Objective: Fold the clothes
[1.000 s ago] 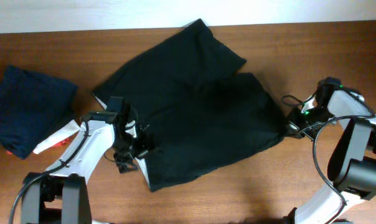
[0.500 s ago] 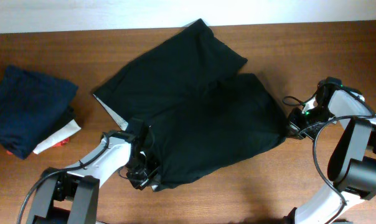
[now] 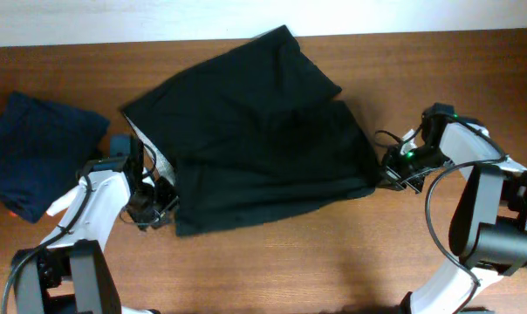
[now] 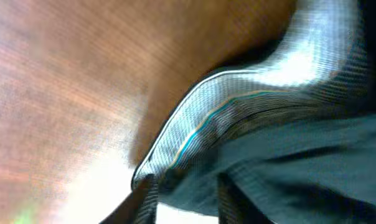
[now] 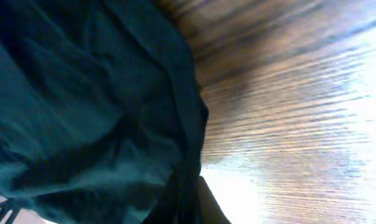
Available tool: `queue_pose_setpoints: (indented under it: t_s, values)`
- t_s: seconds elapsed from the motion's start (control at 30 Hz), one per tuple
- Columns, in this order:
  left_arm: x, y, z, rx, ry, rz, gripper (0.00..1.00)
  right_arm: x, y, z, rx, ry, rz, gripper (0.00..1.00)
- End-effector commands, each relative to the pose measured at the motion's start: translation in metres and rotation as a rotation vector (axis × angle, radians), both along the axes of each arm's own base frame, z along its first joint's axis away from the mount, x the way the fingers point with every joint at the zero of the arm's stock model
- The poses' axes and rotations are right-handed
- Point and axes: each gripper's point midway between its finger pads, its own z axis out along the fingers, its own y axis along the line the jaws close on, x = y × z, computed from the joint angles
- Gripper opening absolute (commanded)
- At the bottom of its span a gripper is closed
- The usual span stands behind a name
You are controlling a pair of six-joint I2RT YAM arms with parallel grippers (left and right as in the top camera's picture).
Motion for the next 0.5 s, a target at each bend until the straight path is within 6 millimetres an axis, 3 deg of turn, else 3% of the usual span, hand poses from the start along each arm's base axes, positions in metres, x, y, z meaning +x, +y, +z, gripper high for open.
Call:
queue_pose_setpoints:
  t_s: [0.0,0.03,0.17,0.3,0.37,0.47]
  values:
    - [-0.020,-0.011,0.005,-0.022,0.075,-0.042,0.68,0.005,0.000,0.002,-0.034,-0.019,0.028,0.05]
    - [-0.027,-0.016,0.007,-0.046,0.105,-0.043,0.77,0.005,0.000,0.002,-0.034,-0.019,0.028,0.05]
    - [-0.044,-0.043,0.021,-0.213,0.183,-0.015,0.85,0.005,0.000,0.002,-0.035,-0.021,0.032,0.05]
    - [-0.071,-0.053,0.013,-0.131,0.280,0.155,0.87,0.002,-0.006,-0.001,-0.073,-0.007,0.038,0.05]
    - [-0.080,-0.045,0.006,-0.008,0.252,0.266,0.87,0.001,-0.007,-0.001,-0.084,-0.009,0.055,0.06]
    - [-0.080,-0.043,0.007,0.032,0.138,0.366,0.87,0.001,-0.007,-0.001,-0.083,-0.011,0.059,0.06]
